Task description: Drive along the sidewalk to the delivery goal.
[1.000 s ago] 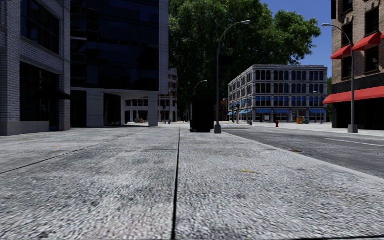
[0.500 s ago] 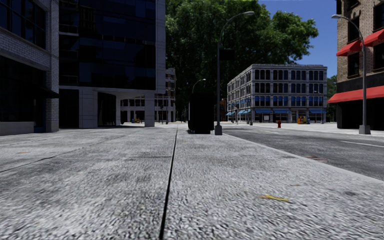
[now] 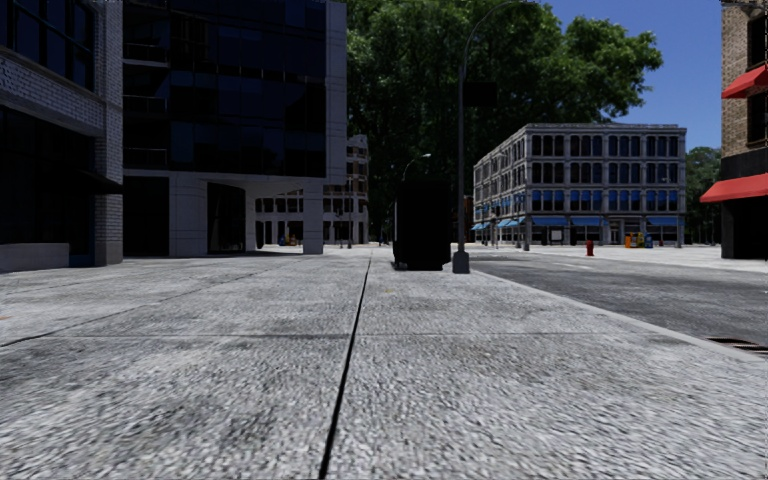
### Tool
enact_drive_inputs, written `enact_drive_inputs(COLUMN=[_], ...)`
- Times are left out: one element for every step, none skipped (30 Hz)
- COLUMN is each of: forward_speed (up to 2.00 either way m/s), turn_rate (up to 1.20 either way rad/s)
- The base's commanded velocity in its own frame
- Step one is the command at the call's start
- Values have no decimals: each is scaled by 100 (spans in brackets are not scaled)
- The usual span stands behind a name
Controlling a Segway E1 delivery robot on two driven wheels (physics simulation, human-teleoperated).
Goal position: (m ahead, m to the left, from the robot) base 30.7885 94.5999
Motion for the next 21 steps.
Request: enact_drive_inputs(forward_speed=[200,200,200,200,200,200,200,200,200,200,200,200,200,200,200,200,200,200,200,200,200], turn_rate=[0,0,0,0,0,0,0,0,0,0,0,0,0,0,0,0,0,0,0,0,0])
